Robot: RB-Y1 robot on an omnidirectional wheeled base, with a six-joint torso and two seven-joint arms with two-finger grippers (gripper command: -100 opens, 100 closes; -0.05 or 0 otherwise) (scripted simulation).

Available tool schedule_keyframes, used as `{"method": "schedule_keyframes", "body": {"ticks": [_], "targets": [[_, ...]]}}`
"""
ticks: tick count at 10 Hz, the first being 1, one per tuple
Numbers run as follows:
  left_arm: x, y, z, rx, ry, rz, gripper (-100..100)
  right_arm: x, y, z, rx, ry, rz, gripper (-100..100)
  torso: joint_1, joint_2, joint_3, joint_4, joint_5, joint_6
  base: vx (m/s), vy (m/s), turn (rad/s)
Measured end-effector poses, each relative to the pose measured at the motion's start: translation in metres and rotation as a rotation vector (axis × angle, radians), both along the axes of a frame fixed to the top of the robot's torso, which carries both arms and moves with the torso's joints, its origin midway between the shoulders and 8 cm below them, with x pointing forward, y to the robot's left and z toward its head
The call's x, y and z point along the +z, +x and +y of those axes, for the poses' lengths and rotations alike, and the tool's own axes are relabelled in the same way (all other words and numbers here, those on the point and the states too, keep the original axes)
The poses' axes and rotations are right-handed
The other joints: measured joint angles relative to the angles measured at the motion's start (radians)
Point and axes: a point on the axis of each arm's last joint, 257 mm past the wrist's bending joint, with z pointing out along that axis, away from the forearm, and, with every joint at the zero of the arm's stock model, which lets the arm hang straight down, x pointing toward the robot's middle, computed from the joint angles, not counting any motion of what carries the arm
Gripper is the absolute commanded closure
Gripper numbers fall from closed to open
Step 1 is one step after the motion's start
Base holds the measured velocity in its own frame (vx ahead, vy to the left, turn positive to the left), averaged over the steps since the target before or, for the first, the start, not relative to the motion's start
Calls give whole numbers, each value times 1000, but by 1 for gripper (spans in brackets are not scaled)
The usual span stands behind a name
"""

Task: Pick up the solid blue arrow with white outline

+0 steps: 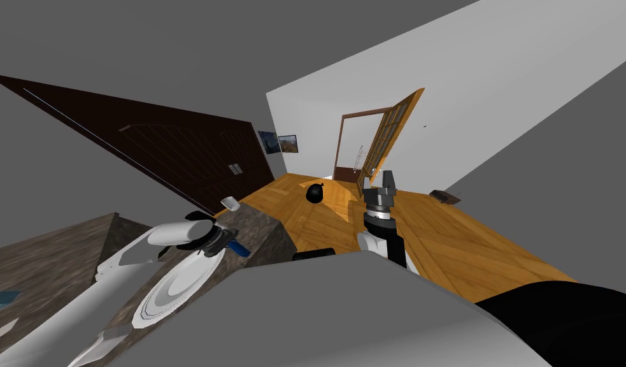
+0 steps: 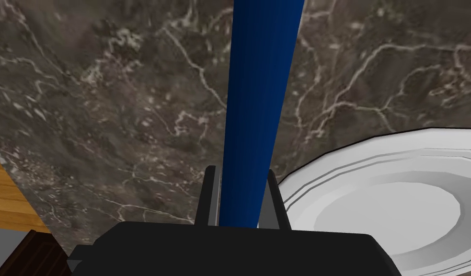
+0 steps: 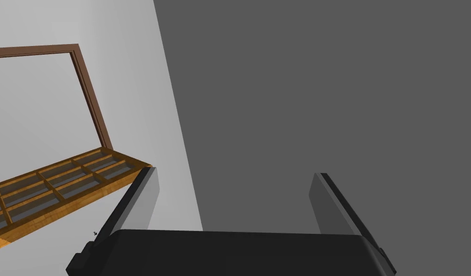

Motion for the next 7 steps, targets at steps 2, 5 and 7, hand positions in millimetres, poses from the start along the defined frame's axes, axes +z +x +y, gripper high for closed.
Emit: {"method": "schedule_keyframes", "body": {"ticks": [2, 5, 7], "targets": [[0, 0, 0, 0, 0, 0, 100, 0, 0, 0, 0, 0, 0, 0, 0, 0, 0, 0, 0, 0, 15, 5, 77], [15, 4, -13, -30, 0, -2, 100, 0, 0, 0, 0, 0, 0, 0, 0, -3, -2, 0, 0, 0, 48, 5, 122], [20, 4, -17, -40, 0, -2, 0, 0, 0, 0, 0, 0, 0, 0, 0, -2, -1, -1, 0, 0, 8, -1, 10]]}}
